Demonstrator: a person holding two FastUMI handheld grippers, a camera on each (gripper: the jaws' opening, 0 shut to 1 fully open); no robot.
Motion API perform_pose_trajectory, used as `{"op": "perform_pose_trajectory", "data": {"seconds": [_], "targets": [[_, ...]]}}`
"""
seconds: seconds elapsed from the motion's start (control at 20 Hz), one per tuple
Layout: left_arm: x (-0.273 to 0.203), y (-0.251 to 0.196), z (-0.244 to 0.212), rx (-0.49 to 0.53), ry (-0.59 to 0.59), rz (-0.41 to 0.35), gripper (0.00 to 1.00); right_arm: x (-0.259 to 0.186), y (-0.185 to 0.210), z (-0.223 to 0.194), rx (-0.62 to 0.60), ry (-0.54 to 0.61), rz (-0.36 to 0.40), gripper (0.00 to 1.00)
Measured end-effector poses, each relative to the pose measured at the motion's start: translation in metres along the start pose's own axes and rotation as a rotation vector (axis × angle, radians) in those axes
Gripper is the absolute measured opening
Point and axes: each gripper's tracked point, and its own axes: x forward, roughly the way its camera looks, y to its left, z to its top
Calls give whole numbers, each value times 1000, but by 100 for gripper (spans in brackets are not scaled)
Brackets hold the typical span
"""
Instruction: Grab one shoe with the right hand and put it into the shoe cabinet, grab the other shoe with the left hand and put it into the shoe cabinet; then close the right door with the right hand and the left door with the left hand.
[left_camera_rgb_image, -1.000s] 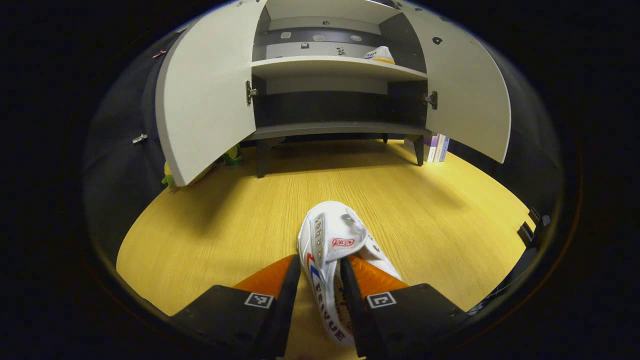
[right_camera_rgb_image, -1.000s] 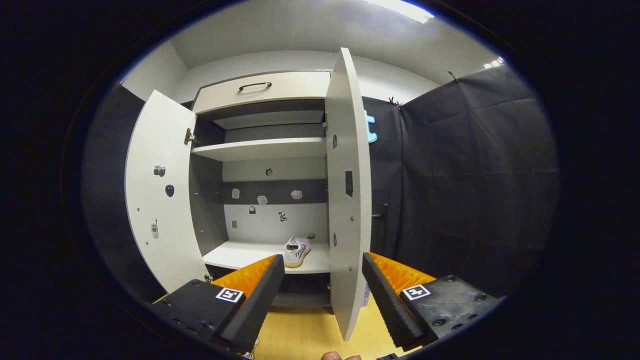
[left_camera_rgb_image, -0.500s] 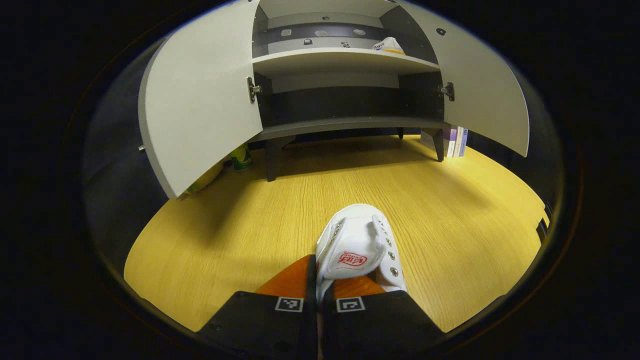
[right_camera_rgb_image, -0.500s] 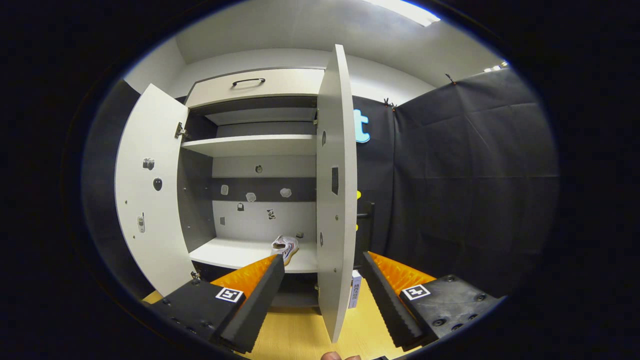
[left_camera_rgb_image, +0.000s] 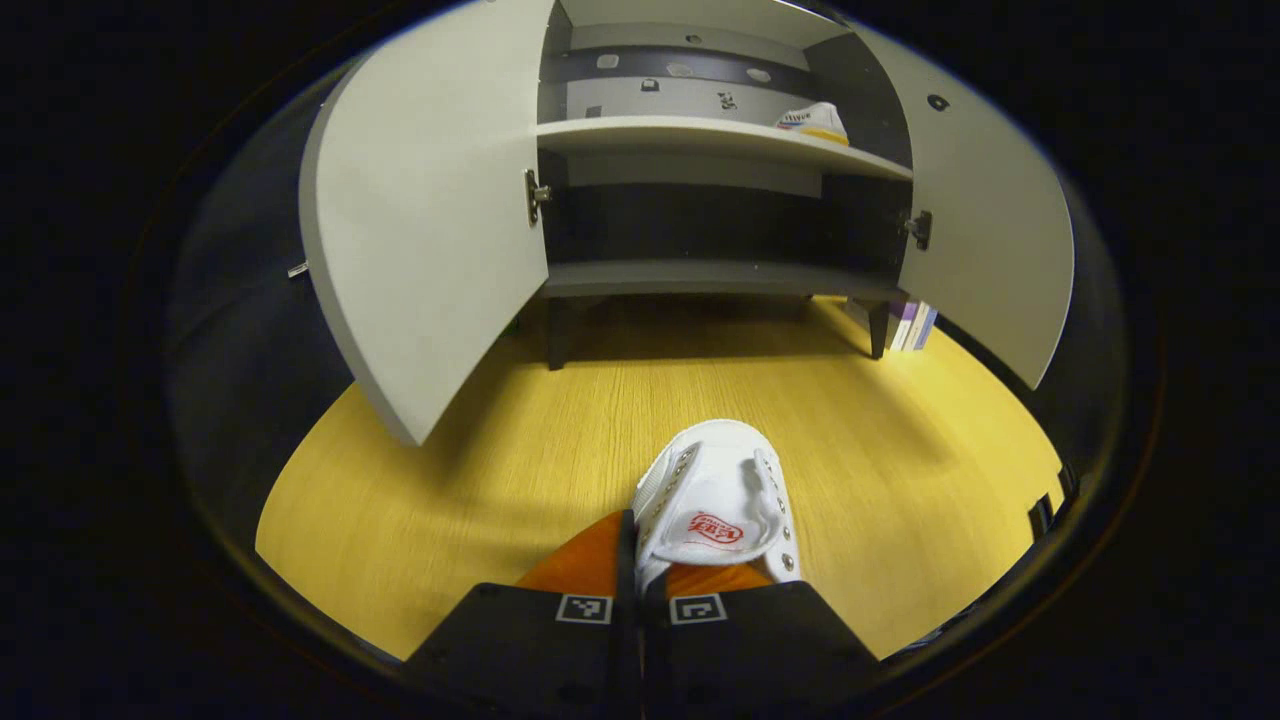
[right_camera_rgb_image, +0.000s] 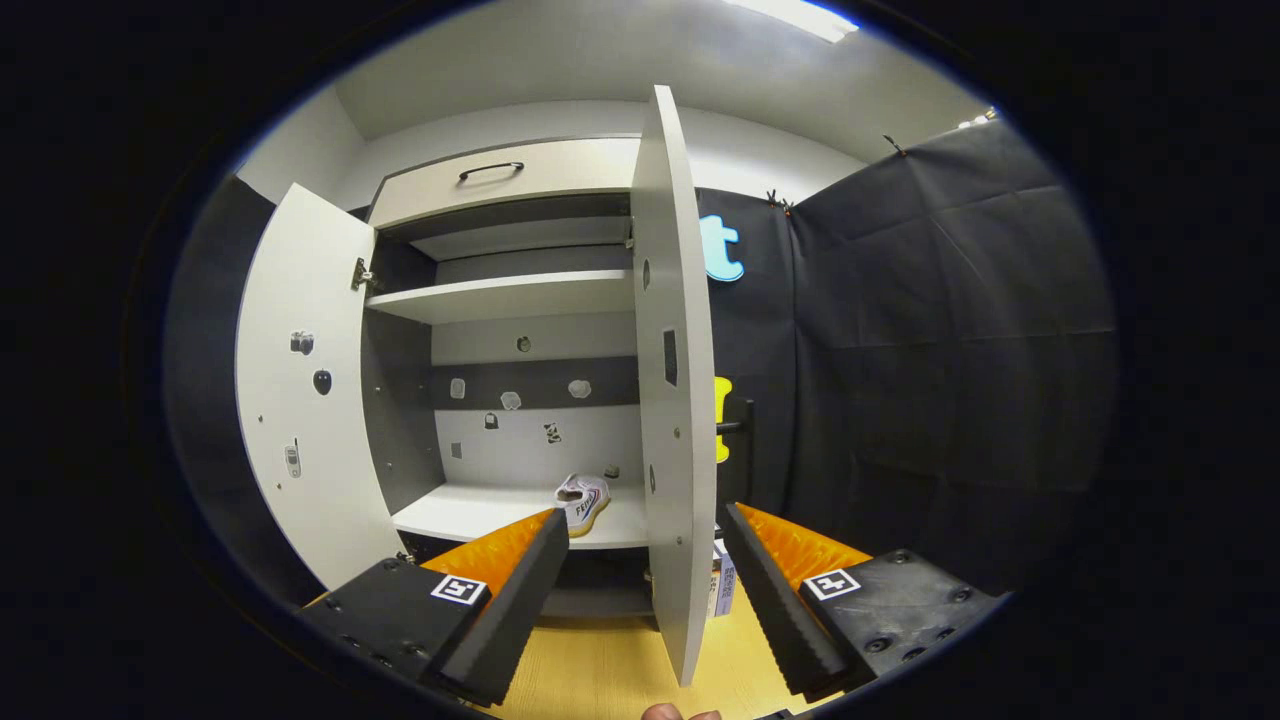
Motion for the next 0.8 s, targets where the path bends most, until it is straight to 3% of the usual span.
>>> {"op": "perform_pose_trajectory", "data": {"seconds": [0.4, 0.8], "targets": [[-58, -12, 117, -128, -105, 70, 6, -2, -18, 10, 43, -12, 43, 99], [-67, -24, 257, -194, -210, 80, 6, -3, -41, 9, 52, -15, 64, 98]]}}
